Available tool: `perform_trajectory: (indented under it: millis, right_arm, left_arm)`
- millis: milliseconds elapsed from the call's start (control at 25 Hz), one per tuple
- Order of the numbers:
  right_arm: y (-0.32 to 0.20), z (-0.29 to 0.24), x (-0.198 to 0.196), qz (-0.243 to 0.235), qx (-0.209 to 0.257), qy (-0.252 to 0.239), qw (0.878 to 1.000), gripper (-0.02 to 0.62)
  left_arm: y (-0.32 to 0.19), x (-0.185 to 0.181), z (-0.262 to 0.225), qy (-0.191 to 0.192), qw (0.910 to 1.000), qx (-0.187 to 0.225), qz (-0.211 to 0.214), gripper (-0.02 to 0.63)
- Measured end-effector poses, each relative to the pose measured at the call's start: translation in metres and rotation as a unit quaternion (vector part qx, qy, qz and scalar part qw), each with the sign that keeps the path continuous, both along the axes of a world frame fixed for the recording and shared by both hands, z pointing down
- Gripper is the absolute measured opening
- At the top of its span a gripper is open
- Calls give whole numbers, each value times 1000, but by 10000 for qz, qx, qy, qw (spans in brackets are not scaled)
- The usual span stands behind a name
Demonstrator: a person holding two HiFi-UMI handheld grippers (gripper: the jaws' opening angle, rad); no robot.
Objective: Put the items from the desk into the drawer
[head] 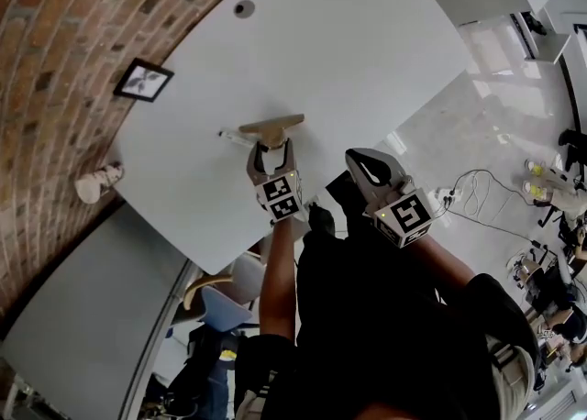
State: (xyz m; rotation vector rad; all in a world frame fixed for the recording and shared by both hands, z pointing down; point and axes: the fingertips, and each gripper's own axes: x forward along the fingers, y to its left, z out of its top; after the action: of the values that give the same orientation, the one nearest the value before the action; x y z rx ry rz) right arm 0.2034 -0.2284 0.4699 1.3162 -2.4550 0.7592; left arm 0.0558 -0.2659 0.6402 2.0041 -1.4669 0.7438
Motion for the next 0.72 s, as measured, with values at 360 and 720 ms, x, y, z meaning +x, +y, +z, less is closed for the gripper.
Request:
perform_trajectory:
  millis: [360, 720]
  right_arm:
    - [-15, 11, 10, 4, -122, -74, 9999, 3]
    - [-21, 14, 19, 46, -193, -155, 9997, 3]
  left_arm:
    - [-8, 3, 37, -277, 9983, -517, -15, 336]
    - [-8, 1, 54, -496, 9957, -777, -57, 327]
